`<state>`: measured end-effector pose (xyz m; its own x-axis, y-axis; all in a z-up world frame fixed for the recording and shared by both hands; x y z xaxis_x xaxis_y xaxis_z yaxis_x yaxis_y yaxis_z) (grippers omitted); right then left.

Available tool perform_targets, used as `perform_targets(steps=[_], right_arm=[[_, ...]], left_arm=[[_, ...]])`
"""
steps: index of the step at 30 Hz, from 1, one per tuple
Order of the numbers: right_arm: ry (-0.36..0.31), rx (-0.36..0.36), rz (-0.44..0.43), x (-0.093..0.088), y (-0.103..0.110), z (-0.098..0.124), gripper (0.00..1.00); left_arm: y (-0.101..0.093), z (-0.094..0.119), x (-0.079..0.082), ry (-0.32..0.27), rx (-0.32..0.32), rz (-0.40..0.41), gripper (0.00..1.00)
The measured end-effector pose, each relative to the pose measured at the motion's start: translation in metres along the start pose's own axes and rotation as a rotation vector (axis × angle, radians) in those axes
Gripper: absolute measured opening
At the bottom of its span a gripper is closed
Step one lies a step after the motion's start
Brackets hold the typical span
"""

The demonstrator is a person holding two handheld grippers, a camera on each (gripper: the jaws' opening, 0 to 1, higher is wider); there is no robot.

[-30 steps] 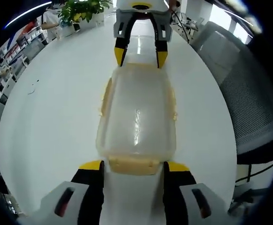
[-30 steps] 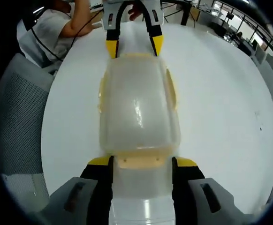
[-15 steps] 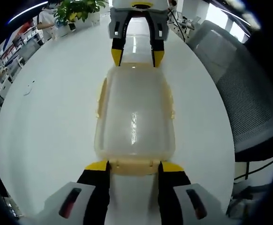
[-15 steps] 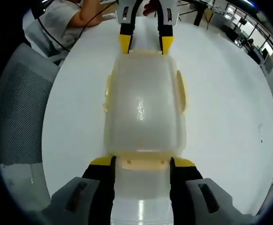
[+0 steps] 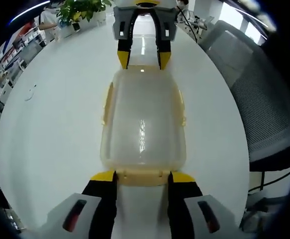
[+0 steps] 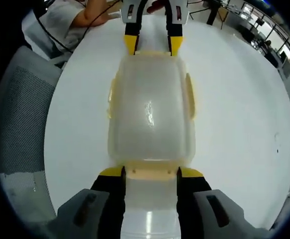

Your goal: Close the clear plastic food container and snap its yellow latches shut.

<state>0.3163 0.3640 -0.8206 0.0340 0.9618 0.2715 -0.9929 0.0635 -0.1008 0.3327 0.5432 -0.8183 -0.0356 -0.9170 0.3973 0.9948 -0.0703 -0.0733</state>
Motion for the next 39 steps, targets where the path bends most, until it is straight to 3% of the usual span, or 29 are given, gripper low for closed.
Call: perform_targets(steps=[20, 39], right_arm=[[-0.05, 0.007, 0.012, 0.014, 0.001, 0.013, 0.37], [-0.071, 0.026, 0.004, 0.016, 0.001, 0.044, 0.37]], left_arm=[[-0.007, 0.017, -0.007, -0.005, 0.007, 0.04, 0.34], [-0.013, 0.037, 0.01, -0.019, 0.014, 0.051, 0.34]])
Point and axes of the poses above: the point that each gripper's makers call its tool centre point, and the gripper's own axes: z roughly backward along the fingers, y roughly to its left, x roughly out of its top, the point moved 3 cm from there along z, roughly backward along the fingers, and after that the axes turned 6 degrees about -x, right-handed, at the moved point
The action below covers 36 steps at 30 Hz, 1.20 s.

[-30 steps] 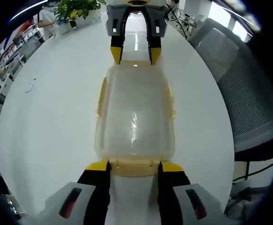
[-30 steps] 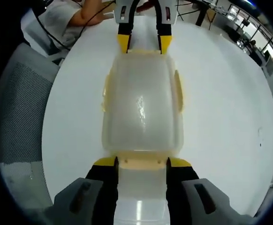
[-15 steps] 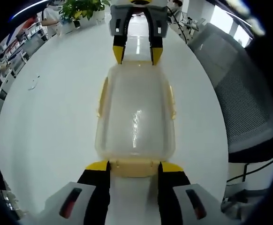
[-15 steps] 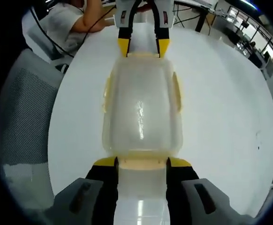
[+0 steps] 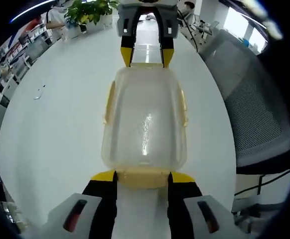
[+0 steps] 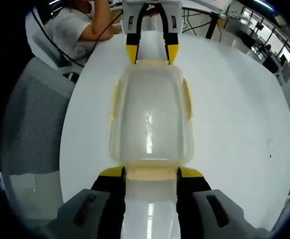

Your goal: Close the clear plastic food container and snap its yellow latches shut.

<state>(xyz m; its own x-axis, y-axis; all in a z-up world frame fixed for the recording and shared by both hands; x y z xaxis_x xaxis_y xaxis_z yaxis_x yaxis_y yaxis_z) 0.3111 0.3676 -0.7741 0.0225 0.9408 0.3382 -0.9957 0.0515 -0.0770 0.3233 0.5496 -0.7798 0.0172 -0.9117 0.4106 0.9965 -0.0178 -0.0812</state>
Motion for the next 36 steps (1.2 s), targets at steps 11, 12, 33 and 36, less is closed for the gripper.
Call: perform_targets(steps=[11, 12, 33, 36], right_arm=[[-0.017, 0.017, 0.004, -0.003, 0.0, 0.015, 0.37], [-0.017, 0.016, 0.005, -0.003, 0.0, 0.015, 0.37], [-0.01, 0.009, 0.027, -0.032, 0.0, 0.029, 0.37], [-0.008, 0.007, 0.027, -0.041, 0.001, 0.032, 0.37]], left_arm=[[-0.004, 0.014, 0.015, 0.007, -0.009, 0.014, 0.34], [-0.005, 0.014, 0.015, 0.009, -0.008, 0.014, 0.34], [-0.011, 0.006, 0.045, 0.012, 0.017, 0.045, 0.34], [-0.011, 0.004, 0.053, 0.006, 0.019, 0.047, 0.34]])
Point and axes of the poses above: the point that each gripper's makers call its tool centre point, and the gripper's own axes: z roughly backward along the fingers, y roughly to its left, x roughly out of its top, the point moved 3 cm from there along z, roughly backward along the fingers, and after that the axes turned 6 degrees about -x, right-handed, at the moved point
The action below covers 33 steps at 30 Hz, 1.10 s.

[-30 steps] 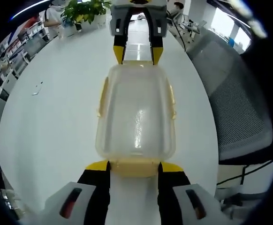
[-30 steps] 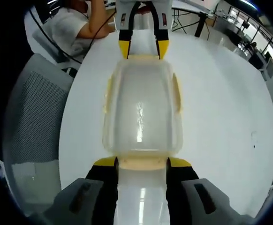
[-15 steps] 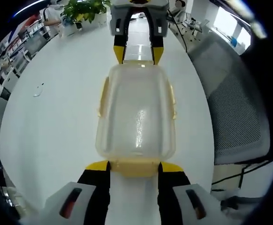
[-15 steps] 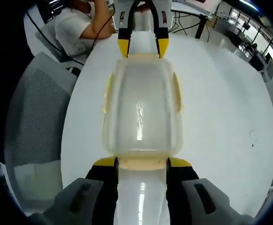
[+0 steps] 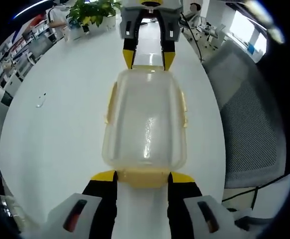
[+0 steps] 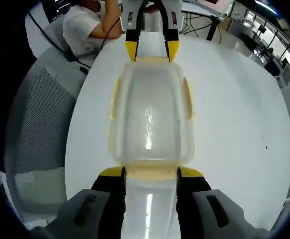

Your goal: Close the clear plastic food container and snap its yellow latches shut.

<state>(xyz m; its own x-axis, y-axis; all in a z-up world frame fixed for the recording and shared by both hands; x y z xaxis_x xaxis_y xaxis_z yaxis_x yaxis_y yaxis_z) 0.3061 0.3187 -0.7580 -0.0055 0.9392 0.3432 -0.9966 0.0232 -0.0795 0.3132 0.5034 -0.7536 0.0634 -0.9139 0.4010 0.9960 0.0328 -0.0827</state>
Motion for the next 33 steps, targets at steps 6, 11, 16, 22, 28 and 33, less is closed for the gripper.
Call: perform_targets(steps=[6, 11, 16, 22, 28, 33], right_arm=[[-0.007, -0.012, -0.01, -0.014, -0.001, 0.008, 0.37], [-0.01, -0.013, -0.013, -0.027, 0.0, 0.013, 0.37], [-0.007, -0.013, -0.017, -0.04, 0.003, 0.018, 0.37], [0.001, -0.021, -0.014, -0.06, 0.002, 0.025, 0.37], [0.002, -0.022, -0.014, -0.081, 0.003, 0.034, 0.37], [0.0, -0.025, -0.019, -0.098, 0.004, 0.041, 0.36]], left_arm=[[0.001, -0.003, 0.016, 0.0, 0.023, -0.003, 0.34], [-0.001, -0.006, 0.03, -0.007, 0.03, 0.001, 0.33], [-0.003, -0.012, 0.042, -0.001, 0.033, -0.002, 0.33], [-0.004, -0.021, 0.061, -0.002, 0.039, -0.001, 0.33], [-0.007, -0.03, 0.083, -0.021, 0.039, -0.006, 0.33], [-0.007, -0.037, 0.099, -0.027, 0.036, -0.016, 0.33]])
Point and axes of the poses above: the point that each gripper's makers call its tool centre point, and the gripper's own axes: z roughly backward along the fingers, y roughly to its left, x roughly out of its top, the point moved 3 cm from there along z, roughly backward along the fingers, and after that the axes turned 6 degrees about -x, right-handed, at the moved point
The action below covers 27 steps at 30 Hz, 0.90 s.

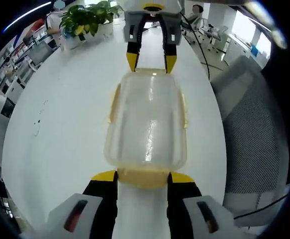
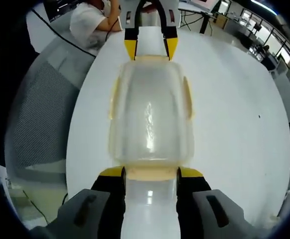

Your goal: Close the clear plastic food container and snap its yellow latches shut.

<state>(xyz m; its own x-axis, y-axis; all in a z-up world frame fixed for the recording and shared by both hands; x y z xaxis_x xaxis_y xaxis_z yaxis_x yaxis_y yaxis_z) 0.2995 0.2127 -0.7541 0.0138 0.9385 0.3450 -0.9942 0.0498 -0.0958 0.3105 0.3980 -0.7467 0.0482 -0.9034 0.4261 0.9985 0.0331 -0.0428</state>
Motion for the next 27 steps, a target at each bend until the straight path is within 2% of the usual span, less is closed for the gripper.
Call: perform_targets(steps=[10, 27], right_arm=[[0.014, -0.014, -0.001, -0.032, -0.002, 0.012, 0.36], [0.031, -0.02, -0.02, -0.073, 0.001, 0.026, 0.36]], left_arm=[[-0.001, -0.014, 0.032, -0.012, -0.008, -0.007, 0.33], [-0.003, -0.035, 0.069, -0.024, -0.016, -0.022, 0.33]])
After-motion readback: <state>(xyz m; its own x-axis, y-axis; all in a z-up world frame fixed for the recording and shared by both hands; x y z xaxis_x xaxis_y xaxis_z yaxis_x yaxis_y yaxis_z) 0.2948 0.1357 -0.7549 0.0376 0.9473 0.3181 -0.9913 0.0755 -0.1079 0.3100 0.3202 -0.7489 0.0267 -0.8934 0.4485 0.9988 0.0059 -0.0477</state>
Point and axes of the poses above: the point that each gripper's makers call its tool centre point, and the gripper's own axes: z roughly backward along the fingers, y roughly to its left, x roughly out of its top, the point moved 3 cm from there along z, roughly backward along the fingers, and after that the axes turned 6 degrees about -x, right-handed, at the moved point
